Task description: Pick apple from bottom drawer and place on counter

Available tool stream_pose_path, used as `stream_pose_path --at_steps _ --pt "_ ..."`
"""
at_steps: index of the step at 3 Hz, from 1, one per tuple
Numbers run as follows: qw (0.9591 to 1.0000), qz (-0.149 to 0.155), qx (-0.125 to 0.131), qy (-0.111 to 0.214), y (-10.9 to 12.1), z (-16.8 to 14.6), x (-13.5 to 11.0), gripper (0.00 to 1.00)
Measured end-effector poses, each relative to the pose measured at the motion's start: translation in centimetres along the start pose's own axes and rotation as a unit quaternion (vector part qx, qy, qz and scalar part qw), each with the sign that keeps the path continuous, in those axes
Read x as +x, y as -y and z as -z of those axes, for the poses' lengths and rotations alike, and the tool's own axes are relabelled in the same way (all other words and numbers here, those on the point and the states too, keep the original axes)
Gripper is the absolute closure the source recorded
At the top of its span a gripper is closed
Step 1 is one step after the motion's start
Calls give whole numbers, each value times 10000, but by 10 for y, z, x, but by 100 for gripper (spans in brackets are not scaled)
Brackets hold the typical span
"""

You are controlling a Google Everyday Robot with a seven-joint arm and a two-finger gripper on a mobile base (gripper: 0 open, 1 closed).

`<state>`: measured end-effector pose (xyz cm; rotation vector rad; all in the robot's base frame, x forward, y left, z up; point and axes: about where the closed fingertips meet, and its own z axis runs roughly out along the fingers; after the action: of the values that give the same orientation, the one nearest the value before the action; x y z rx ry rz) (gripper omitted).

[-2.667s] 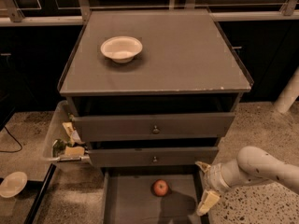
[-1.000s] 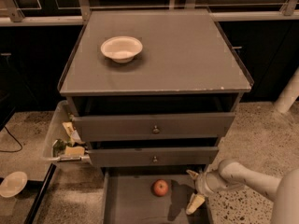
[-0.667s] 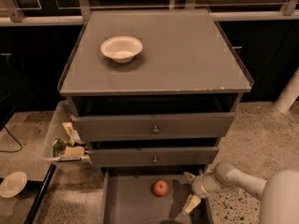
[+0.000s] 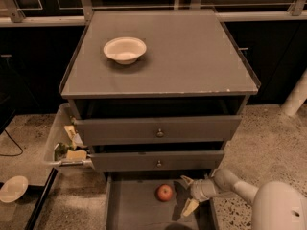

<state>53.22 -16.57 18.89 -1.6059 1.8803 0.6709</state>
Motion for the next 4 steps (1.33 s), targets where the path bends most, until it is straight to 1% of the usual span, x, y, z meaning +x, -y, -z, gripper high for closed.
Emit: stream_pose_path --at_steps 1,3,4 --pt "9995 227 28 230 8 -19 -4 0" --pt "9960 295 -85 837 12 -56 -7 0" --pt "9930 376 -228 1097 10 -74 -20 0"
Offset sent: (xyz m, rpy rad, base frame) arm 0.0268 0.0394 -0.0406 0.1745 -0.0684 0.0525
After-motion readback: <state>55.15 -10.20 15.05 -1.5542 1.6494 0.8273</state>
